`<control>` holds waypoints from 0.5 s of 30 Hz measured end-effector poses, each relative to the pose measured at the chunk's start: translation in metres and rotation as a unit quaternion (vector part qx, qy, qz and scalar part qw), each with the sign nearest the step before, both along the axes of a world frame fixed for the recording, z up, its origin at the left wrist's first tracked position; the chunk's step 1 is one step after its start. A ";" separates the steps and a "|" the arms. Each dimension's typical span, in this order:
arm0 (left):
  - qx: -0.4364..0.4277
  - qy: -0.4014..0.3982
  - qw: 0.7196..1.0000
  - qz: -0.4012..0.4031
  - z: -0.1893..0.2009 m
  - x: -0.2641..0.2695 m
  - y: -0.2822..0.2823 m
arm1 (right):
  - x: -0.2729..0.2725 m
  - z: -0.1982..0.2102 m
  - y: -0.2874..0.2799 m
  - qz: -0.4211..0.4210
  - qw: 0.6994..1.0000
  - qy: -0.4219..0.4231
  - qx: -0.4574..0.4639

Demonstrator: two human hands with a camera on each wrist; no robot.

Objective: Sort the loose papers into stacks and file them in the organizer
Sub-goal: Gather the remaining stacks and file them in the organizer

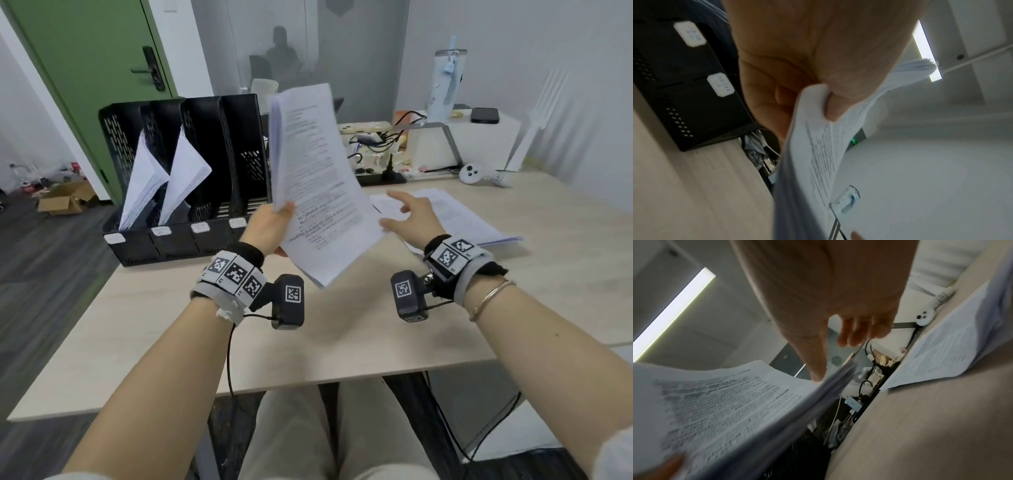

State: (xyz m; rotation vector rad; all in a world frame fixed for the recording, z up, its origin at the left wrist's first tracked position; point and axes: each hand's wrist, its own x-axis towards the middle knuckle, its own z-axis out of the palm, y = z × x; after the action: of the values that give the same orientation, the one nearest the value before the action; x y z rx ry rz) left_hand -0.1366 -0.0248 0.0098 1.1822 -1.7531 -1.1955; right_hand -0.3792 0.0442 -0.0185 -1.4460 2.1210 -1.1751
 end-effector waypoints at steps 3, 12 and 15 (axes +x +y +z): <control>0.006 0.045 0.996 0.076 0.007 0.004 -0.011 | 0.016 -0.001 -0.004 0.029 0.999 0.018 0.031; -0.021 0.065 0.992 0.109 0.013 0.001 -0.015 | 0.067 0.003 -0.022 0.146 0.964 -0.224 0.003; -0.032 0.077 0.993 0.088 0.012 0.002 -0.012 | 0.069 0.001 -0.029 0.125 0.962 -0.239 -0.032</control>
State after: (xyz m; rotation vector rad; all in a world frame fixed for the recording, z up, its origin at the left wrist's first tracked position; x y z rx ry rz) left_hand -0.1347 -0.0373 0.0214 1.1508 -1.5286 -1.0872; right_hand -0.3099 0.0150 -0.0173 -1.2511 1.5411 -1.3389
